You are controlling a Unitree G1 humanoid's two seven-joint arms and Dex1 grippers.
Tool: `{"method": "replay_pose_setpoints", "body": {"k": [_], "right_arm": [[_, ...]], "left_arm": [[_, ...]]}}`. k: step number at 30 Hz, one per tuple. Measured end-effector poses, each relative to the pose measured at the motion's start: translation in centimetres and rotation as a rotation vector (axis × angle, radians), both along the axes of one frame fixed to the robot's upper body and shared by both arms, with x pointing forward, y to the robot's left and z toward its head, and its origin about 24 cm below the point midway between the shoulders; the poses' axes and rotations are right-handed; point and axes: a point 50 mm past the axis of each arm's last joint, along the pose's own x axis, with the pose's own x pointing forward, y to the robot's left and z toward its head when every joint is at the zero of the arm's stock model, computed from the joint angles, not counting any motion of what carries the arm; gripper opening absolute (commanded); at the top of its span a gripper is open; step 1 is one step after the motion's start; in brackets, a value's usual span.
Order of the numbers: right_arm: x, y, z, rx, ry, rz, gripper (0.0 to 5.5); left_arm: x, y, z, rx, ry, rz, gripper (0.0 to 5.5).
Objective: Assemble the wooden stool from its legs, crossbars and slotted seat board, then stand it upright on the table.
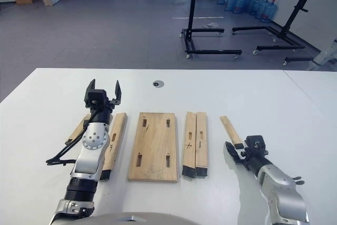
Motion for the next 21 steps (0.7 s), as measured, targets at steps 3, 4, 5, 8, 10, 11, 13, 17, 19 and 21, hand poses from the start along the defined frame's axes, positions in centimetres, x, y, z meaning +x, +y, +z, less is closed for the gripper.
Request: {"method": "replay_pose_setpoints", "body": {"k": [3,4,5,8,10,11,13,17,19,21], "right_arm": [[1.1,0.4,-0.2,-0.029,0.024,0.048,2.97],[1.2,0.4,-0.2,-0.032,0.03,0.058,2.8],[1.2,0.4,-0.3,-0.035,0.031,0.066,2.66],[1.6,0.4,-0.3,-0.034,0.033,0.075,2.13],[1.8,0.5,-0.3,-0.026,0.032,0.073,1.76],[1.9,0.6,-0.3,-0.022,0.033,0.073,1.62],[2.3,0.6,-0.3,-0.012,0.038,0.07,1.3],[3.2,0.8,-0.5,0.0,0.032,0.047,1.29],[4.5,1.0,-0.7,0.023,0.012,0.016,1.29],[6.2,1.4,-0.2,0.056,-0.066,-0.001,1.29]], "left_arm": [[0.1,-0.1,0.1,0.001,-0.003,-0.004,3.98],[0.2,-0.1,0.2,0.002,-0.006,-0.009,3.98],[0.3,-0.1,0.3,0.003,-0.009,-0.012,3.98],[0.4,-0.2,0.5,0.007,-0.015,-0.018,3.98],[0.4,-0.2,0.5,0.007,-0.015,-0.018,3.98],[0.4,-0.2,0.5,0.007,-0.015,-0.019,3.98],[0.4,-0.2,0.5,0.007,-0.014,-0.02,3.98],[0.4,-0.1,0.5,0.003,-0.012,-0.021,3.98],[0.7,0.1,0.6,-0.021,-0.013,-0.025,3.98],[1.0,0.2,0.8,-0.07,-0.012,-0.046,3.98]]}}
